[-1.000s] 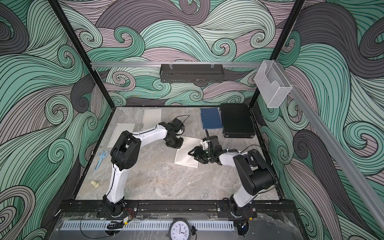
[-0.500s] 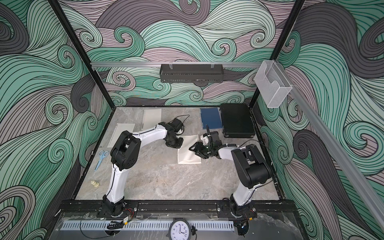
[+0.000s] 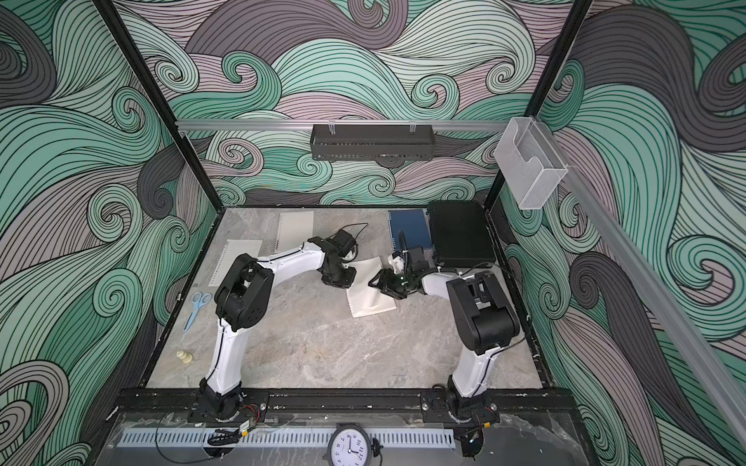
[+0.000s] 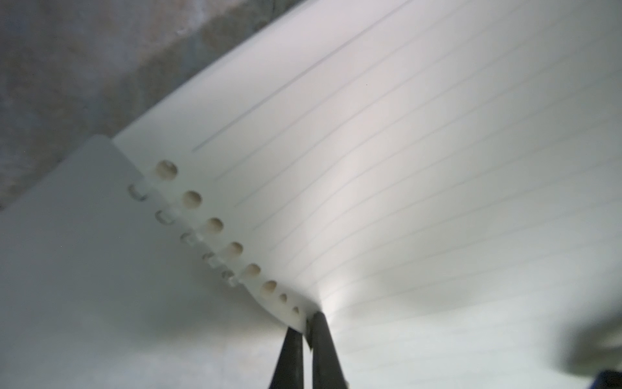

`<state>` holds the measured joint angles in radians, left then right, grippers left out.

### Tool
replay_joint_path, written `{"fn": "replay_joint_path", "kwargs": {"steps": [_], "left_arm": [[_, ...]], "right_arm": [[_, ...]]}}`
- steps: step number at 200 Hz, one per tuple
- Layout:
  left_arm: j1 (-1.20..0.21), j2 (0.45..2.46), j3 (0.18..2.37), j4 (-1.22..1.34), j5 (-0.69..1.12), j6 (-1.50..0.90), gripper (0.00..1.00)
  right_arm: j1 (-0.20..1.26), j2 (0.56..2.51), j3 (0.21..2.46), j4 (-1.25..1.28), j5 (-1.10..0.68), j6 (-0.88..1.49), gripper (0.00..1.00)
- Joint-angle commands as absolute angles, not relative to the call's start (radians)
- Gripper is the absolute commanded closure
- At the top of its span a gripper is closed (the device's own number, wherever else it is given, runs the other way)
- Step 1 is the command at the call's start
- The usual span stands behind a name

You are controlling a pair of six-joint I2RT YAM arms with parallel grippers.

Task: Tear off pages from different notebooks
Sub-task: Tear off the paper from the notebook.

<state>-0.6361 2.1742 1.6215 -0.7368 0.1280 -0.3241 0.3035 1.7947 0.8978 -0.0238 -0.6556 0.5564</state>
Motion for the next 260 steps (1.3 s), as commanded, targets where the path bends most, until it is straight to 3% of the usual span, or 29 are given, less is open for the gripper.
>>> {"fn": "replay_joint_path", "kwargs": {"steps": [1, 119, 132, 157, 171, 260], "left_arm": [[-0.648, 2.321, 1.554, -0.828, 0.100, -0.297, 0.95], [-0.648, 2.311, 1.568, -0.842, 0.092, -0.296, 0.96], [-0.649, 2.299, 1.564, -0.831, 0.100, -0.301, 0.89], [-0.645, 2.268, 1.563, -0.805, 0.128, -0.309, 0.64], [-0.646, 2.249, 1.572, -0.791, 0.149, -0.309, 0.56], [-0.617, 2.136, 1.550, -0.687, 0.351, -0.305, 0.49]], "right_arm": [[0.297, 1.822, 0.934, -0.130, -0.605, 0.454, 0.36], [0.298, 1.823, 1.030, -0.188, -0.628, 0.412, 0.38], [0.297, 1.828, 1.023, -0.170, -0.626, 0.431, 0.39], [0.298, 1.839, 1.007, -0.120, -0.620, 0.471, 0.39], [0.297, 1.843, 0.992, -0.097, -0.621, 0.488, 0.39], [0.282, 1.815, 0.977, -0.101, -0.577, 0.477, 0.40]]}}
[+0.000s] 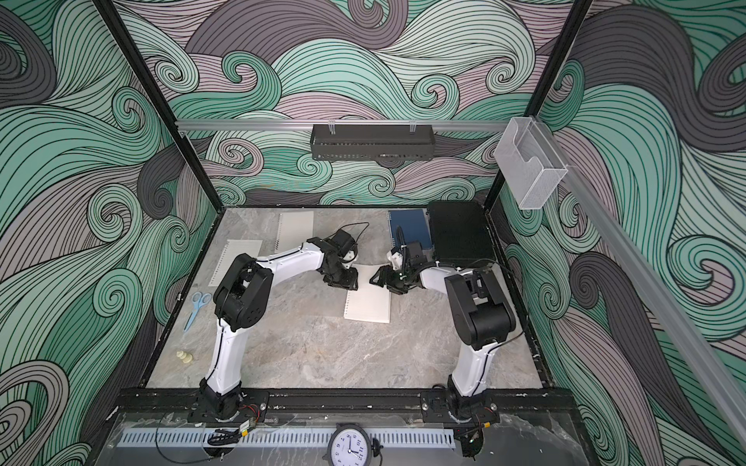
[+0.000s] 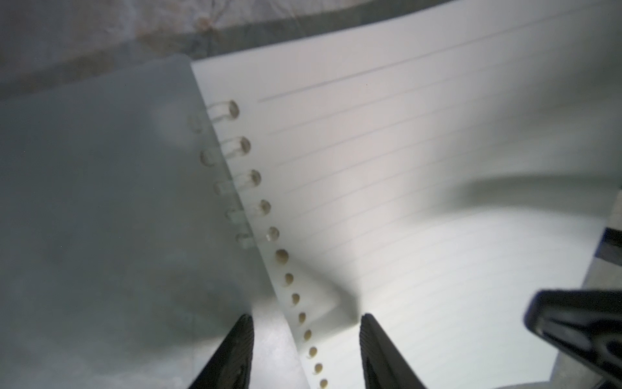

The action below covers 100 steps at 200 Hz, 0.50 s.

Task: Tear off pages from different notebooks
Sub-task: Tear off the paper from the notebook.

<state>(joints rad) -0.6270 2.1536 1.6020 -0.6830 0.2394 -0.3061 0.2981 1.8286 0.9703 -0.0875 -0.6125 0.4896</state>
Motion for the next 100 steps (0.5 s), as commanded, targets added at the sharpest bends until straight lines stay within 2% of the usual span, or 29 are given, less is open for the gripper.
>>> {"fn": "replay_joint_path", "kwargs": {"steps": [1, 37, 100], "left_arm": [[-0.616, 2.134, 1.548, -0.684, 0.354, -0.305, 0.49], [-0.607, 2.108, 1.492, -0.618, 0.461, -0.322, 0.48], [-0.607, 2.079, 1.441, -0.571, 0.511, -0.345, 0.48]], "right_arm": [[0.282, 1.816, 0.979, -0.101, -0.577, 0.477, 0.40], [0.276, 1.829, 1.014, -0.127, -0.574, 0.455, 0.42], [0.273, 1.856, 1.060, -0.138, -0.558, 0.439, 0.48]]}}
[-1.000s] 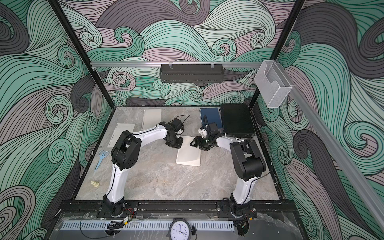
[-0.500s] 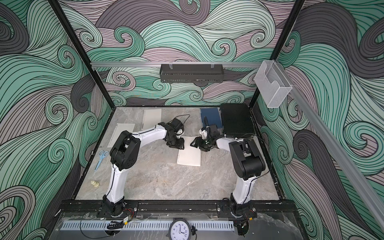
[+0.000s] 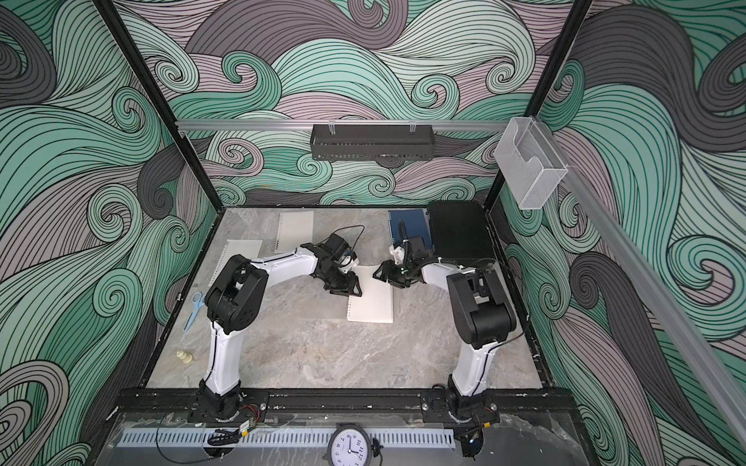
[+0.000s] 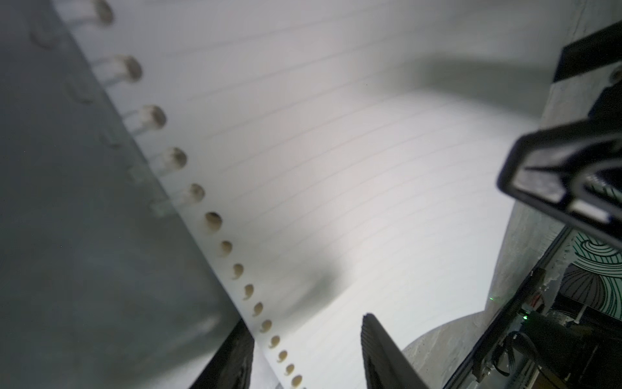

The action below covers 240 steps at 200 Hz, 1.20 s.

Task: Tear off pages from different notebooks
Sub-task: Tear off the paper from the notebook.

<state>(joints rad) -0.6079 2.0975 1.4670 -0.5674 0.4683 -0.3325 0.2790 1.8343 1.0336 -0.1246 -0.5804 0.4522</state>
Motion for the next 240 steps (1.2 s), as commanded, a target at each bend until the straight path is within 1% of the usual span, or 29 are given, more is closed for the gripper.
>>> {"fn": "replay_joint_path", "kwargs": {"steps": [1, 78, 174, 182, 240], "left_arm": [[-0.607, 2.078, 1.441, -0.571, 0.511, -0.345, 0.48], [-0.606, 2.031, 1.422, -0.576, 0.505, -0.341, 0.48], [-0.607, 2.037, 1.404, -0.502, 0.626, -0.365, 0.48], [-0.607, 2.039, 1.404, -0.498, 0.633, -0.369, 0.48], [-0.606, 2.025, 1.406, -0.503, 0.611, -0.372, 0.48]], "right_arm": [[0.272, 1.857, 1.061, -0.138, -0.558, 0.440, 0.49], [0.272, 1.856, 1.077, -0.135, -0.533, 0.443, 0.56], [0.272, 1.869, 1.110, -0.150, -0.527, 0.425, 0.65], [0.272, 1.870, 1.115, -0.154, -0.528, 0.425, 0.67], [0.272, 1.878, 1.132, -0.174, -0.520, 0.407, 0.75]]}}
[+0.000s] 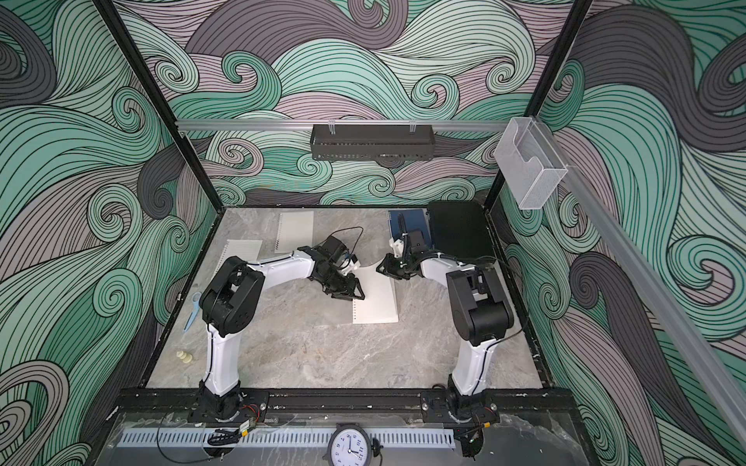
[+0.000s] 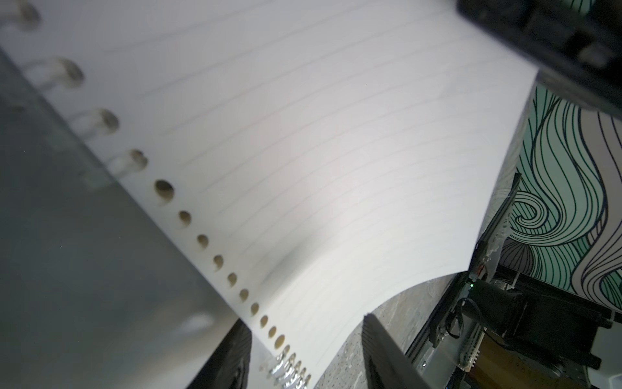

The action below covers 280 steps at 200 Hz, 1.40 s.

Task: Tear off pages from different notebooks
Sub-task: Tear off the paper from the notebook.

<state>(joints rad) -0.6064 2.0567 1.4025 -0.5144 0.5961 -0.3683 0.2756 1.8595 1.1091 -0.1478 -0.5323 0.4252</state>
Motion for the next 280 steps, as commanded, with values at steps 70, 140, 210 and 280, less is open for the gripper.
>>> {"fn": "replay_joint_path", "kwargs": {"steps": [70, 140, 210, 280], "left_arm": [[-0.597, 2.012, 1.448, -0.586, 0.479, -0.352, 0.48], [-0.594, 2.050, 1.564, -0.721, 0.292, -0.299, 0.48], [-0.566, 2.130, 1.721, -0.849, 0.135, -0.224, 0.48], [-0.540, 2.210, 1.784, -0.873, 0.089, -0.198, 0.48]], "right_arm": [[0.272, 1.873, 1.141, -0.192, -0.523, 0.386, 0.83], [0.274, 1.879, 1.162, -0.223, -0.512, 0.361, 0.92], [0.303, 1.862, 1.199, -0.299, -0.429, 0.312, 1.00], [0.379, 1.841, 1.252, -0.374, -0.316, 0.262, 1.00]]}}
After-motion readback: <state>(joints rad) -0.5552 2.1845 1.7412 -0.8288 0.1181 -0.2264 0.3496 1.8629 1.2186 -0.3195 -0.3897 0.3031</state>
